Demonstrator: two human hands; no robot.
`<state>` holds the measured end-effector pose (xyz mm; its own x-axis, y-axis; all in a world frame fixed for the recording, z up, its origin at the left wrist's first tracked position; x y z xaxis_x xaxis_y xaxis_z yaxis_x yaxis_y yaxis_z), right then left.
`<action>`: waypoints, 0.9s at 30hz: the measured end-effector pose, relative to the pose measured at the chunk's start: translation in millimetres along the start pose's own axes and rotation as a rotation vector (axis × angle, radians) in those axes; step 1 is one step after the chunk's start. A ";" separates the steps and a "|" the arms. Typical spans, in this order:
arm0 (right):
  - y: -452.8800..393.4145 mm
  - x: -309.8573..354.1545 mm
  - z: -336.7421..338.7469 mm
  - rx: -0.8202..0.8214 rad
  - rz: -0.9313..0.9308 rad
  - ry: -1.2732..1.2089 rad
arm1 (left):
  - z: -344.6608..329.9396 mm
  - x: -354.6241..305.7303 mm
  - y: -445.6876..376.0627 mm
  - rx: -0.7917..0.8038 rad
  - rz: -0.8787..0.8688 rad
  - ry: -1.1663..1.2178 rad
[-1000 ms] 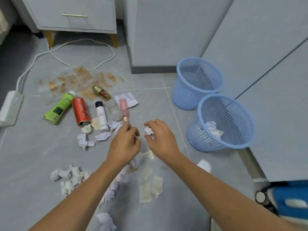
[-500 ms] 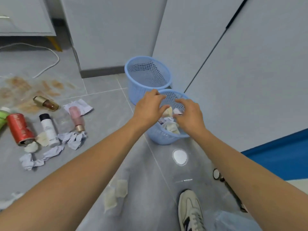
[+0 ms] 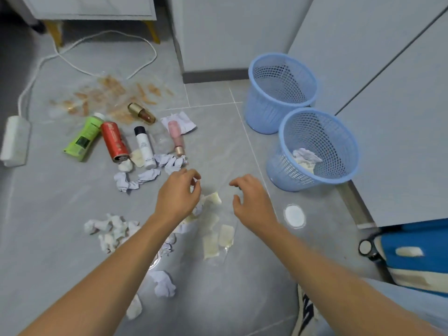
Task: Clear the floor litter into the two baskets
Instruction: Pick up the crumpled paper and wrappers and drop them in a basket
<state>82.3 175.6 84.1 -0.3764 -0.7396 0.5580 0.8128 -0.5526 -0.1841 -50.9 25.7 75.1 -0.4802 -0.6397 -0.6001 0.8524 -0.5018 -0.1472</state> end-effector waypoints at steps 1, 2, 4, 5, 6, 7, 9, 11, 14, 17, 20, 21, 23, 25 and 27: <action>11.4 -0.8 -15.2 0.062 -0.028 0.013 | -1.8 13.6 8.7 0.009 0.039 -0.012; 22.2 -3.3 -30.5 0.130 -0.055 0.034 | -4.7 27.0 15.6 0.017 0.071 -0.020; 42.5 -11.5 -59.2 0.276 -0.112 0.087 | -12.6 53.3 24.3 0.029 0.133 -0.027; 52.0 -16.8 -72.3 0.338 -0.133 0.118 | -16.5 66.4 26.1 0.028 0.165 -0.032; 60.2 -22.0 -84.1 0.382 -0.141 0.145 | -21.5 78.9 26.3 0.023 0.192 -0.036; 67.9 -25.8 -94.4 0.412 -0.135 0.165 | -27.6 89.7 25.6 0.022 0.214 -0.040; 82.0 -30.5 -113.7 0.463 -0.098 0.199 | -42.4 106.7 21.0 0.037 0.251 -0.049; 95.6 -34.6 -130.8 0.505 -0.056 0.262 | -59.1 116.1 12.9 0.064 0.250 -0.065; 105.2 -36.8 -139.7 0.426 0.027 0.358 | -82.8 116.5 2.2 0.106 0.185 -0.124; 105.5 -39.6 -138.2 0.299 0.096 0.318 | -96.7 112.6 -2.9 0.111 0.135 -0.183; 102.9 -45.3 -131.2 0.207 0.102 0.229 | -99.6 108.9 -7.1 0.074 0.088 -0.225; 101.2 -47.6 -128.0 0.181 0.098 0.206 | -101.8 108.5 -7.6 0.079 0.068 -0.242; 94.6 -48.1 -121.3 0.136 0.112 0.166 | -105.9 114.8 -7.0 0.091 0.097 -0.254; 86.9 -45.0 -114.3 0.083 0.136 0.146 | -105.6 123.5 -5.5 0.101 0.176 -0.220; 77.8 -47.7 -88.9 0.023 0.127 0.172 | -105.2 108.4 -8.1 0.106 0.182 -0.137</action>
<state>124.0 133.8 -28.8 -0.3387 -0.8586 0.3847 0.8680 -0.4430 -0.2245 -88.1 21.6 -71.5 -0.3504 -0.7944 -0.4962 0.9043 -0.4248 0.0415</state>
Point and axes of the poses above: each hand's wrist, its own y-axis away from the middle knuckle, its own z-axis out of the back of the hand, x = y × z, the point moved 9 cm from there along -y, towards the middle knuckle, and after that the axes turned 12 degrees about -x, right-handed, at the moved point
